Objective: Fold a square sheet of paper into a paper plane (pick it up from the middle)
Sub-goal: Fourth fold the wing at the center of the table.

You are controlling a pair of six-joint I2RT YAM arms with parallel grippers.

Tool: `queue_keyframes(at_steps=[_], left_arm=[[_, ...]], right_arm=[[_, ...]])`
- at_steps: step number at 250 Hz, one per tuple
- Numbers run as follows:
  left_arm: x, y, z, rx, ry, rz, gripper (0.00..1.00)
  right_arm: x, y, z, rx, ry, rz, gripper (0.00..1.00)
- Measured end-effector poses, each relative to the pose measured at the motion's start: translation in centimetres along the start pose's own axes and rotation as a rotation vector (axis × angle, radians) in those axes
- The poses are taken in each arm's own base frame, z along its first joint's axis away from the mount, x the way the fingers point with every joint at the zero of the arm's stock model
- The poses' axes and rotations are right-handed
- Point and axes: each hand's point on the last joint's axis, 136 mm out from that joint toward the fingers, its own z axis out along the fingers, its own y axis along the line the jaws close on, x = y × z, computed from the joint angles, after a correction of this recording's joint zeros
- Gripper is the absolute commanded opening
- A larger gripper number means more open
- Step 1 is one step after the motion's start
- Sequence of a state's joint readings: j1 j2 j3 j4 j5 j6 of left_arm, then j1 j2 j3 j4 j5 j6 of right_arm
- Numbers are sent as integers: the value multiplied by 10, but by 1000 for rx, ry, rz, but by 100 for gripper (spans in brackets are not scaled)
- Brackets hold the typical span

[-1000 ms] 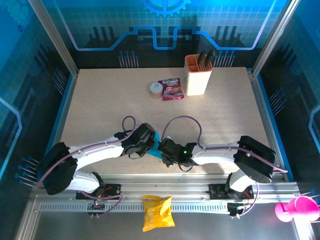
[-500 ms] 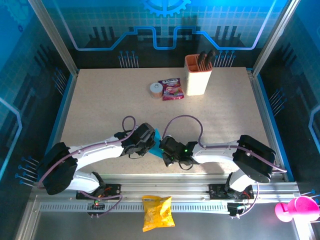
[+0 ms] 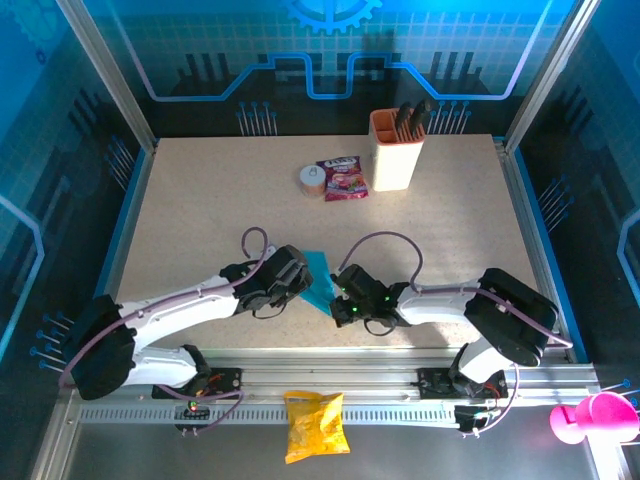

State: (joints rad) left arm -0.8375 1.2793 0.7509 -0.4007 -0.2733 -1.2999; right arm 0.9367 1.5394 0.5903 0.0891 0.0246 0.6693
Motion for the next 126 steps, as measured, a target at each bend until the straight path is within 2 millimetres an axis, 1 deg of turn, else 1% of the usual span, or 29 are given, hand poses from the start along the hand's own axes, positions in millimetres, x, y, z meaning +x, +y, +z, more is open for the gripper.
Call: queue_keyframes(at_steps=[42, 74, 98, 126], left_arm=[[2, -1, -4, 7, -4, 38, 56], [3, -1, -4, 11, -4, 77, 56], [5, -2, -2, 23, -4, 118, 60], [3, -5, -1, 37, -16, 166, 62]], right_arm=[[-1, -2, 0, -83, 5, 69, 0], [-1, -2, -1, -110, 16, 92, 0], [0, -1, -1, -125, 30, 100, 0], [4, 1, -2, -140, 51, 105, 0]])
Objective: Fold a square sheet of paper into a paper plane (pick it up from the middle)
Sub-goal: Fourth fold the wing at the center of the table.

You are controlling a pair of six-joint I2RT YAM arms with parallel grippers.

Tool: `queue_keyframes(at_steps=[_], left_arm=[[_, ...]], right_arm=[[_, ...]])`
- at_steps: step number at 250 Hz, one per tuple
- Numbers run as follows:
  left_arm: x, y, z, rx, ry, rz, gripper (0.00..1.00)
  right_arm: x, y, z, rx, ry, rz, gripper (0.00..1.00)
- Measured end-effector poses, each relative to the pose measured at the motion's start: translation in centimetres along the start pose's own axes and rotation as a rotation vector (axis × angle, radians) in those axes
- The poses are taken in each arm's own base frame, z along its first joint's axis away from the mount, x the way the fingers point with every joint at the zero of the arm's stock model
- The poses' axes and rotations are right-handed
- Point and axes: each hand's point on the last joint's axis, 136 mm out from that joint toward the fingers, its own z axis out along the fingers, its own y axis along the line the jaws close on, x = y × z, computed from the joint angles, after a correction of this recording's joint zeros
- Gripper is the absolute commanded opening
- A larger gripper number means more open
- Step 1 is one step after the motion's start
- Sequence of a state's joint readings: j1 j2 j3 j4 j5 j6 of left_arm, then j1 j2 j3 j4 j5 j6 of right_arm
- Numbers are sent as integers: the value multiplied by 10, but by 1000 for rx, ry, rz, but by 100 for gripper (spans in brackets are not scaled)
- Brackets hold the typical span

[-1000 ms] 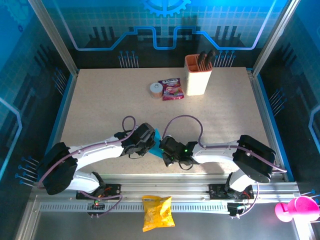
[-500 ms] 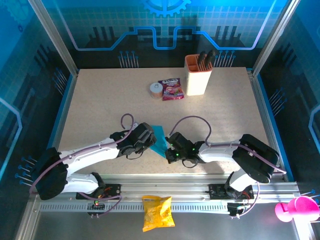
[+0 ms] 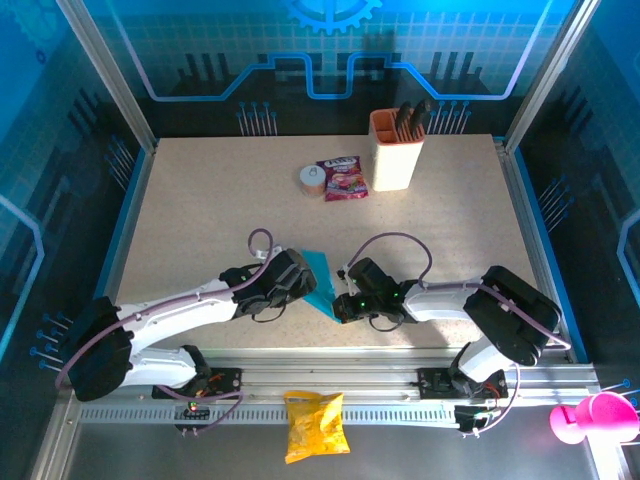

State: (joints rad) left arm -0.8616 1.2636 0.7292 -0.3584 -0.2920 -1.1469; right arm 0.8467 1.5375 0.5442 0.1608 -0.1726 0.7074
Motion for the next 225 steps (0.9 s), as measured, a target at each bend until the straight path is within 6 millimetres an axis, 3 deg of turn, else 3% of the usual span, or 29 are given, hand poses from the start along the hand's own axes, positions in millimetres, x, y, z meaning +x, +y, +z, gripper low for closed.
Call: queue_keyframes(at_steps=[75, 118, 172, 225], left_arm=[[-3, -5, -1, 7, -8, 102, 69], [-3, -25, 12, 3, 54, 95, 68], [10, -14, 40, -57, 151, 101, 55], [14, -12, 46, -56, 187, 91, 39]], right_arm=[[2, 2, -3, 19, 61, -32, 0], [7, -1, -5, 38, 92, -61, 0], [6, 0, -7, 48, 112, -106, 0], [5, 2, -9, 53, 124, -148, 0]])
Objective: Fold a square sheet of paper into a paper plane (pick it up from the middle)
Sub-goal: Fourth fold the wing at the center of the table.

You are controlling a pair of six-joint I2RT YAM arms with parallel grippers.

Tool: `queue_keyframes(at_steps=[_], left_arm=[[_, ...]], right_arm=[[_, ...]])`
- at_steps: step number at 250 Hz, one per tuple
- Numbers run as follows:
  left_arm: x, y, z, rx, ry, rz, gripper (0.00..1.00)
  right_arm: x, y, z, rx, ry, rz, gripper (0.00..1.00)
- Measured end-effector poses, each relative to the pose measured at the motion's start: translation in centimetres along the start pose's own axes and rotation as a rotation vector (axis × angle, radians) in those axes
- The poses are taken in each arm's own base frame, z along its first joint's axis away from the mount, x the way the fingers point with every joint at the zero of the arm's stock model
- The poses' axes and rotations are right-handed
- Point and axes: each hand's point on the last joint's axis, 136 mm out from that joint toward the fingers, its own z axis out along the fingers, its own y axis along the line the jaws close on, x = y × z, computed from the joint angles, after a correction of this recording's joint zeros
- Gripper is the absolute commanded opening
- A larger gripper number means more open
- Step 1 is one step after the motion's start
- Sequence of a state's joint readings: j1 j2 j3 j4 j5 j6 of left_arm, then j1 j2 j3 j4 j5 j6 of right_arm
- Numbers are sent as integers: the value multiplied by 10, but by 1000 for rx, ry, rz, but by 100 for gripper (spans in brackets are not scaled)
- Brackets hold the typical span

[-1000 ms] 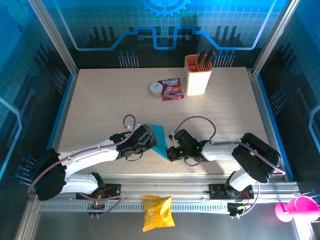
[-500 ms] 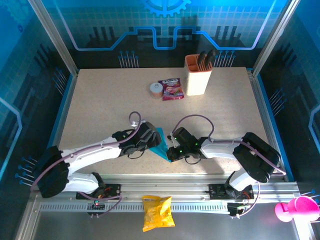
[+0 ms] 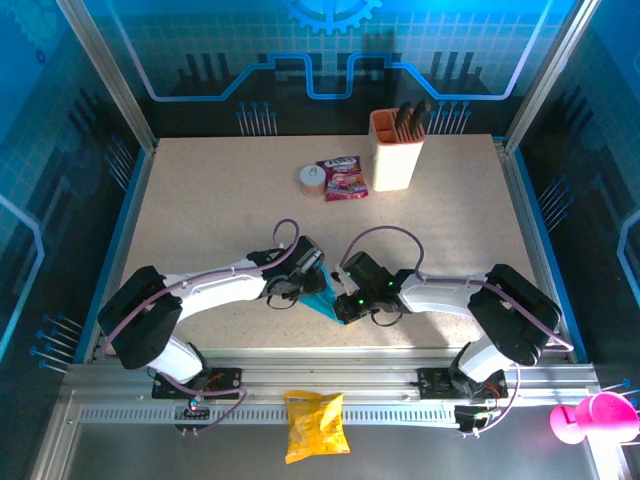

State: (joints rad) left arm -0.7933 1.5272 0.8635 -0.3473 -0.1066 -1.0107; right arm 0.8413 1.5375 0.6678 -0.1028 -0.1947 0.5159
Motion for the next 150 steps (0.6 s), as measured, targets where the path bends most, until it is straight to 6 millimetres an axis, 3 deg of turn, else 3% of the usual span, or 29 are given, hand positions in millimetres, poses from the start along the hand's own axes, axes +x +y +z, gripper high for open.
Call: queue_keyframes(at_steps=[43, 70, 100, 150], left_arm=[[0, -3, 4, 18, 16, 9, 15], [2, -4, 8, 22, 33, 17, 0], [4, -4, 10, 24, 44, 8, 0], [5, -3, 10, 20, 47, -41, 0]], right_arm=[[3, -1, 0, 6, 13, -19, 0], [4, -2, -1, 8, 17, -27, 21], [3, 1, -7, 4, 7, -33, 36], [-18, 15, -39, -16, -111, -54, 44]])
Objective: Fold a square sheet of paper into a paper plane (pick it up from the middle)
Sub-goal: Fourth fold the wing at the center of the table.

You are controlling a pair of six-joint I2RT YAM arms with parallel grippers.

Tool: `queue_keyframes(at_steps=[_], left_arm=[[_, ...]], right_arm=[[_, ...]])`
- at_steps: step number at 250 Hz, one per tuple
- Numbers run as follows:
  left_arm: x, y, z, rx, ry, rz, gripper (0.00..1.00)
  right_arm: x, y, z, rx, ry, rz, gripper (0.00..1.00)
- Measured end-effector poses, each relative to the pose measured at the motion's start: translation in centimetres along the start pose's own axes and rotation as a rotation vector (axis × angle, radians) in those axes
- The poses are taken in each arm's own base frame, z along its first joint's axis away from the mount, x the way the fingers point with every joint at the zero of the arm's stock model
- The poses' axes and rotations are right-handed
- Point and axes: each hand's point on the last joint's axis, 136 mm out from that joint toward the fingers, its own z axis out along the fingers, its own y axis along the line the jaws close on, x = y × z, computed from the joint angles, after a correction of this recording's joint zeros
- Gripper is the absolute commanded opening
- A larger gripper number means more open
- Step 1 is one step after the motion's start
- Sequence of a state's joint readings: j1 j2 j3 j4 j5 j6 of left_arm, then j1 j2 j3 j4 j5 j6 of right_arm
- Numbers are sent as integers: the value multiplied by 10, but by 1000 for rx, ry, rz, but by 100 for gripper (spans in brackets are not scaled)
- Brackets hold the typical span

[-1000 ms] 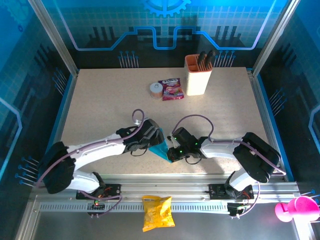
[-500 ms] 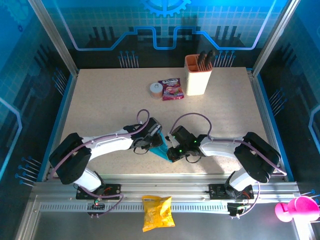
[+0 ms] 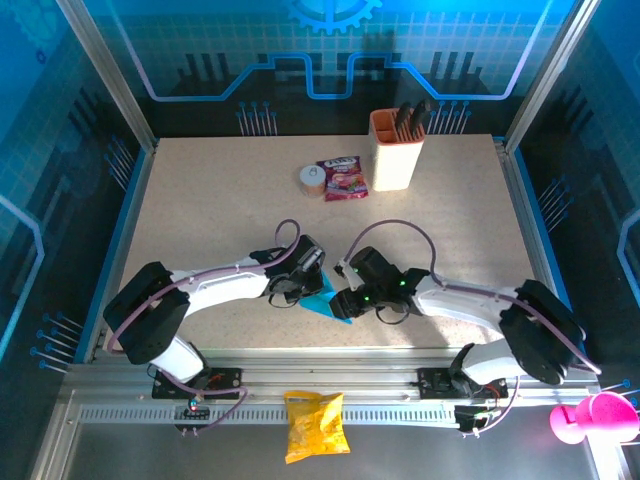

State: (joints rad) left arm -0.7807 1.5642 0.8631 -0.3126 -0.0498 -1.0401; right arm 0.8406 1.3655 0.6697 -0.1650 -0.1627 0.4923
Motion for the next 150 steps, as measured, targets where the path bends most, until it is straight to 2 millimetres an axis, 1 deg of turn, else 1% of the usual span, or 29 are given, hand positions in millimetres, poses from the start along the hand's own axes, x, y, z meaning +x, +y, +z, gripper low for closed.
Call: queue_keyframes(at_steps=[10, 25, 50, 104, 150], left_arm=[[0, 0, 0, 1, 0, -18, 0], [1, 1, -1, 3, 0, -48, 0], [3, 5, -5, 7, 1, -103, 0], [9, 11, -9, 14, 15, -203, 0], [11, 11, -9, 16, 25, -251, 0]], right_arm=[[-5, 2, -6, 0, -28, -5, 46], [-10, 3, -11, 8, -57, -12, 46], [-13, 2, -12, 30, -77, -30, 46], [1, 3, 0, 50, -59, -105, 48], [9, 6, 14, 44, -35, -142, 48]])
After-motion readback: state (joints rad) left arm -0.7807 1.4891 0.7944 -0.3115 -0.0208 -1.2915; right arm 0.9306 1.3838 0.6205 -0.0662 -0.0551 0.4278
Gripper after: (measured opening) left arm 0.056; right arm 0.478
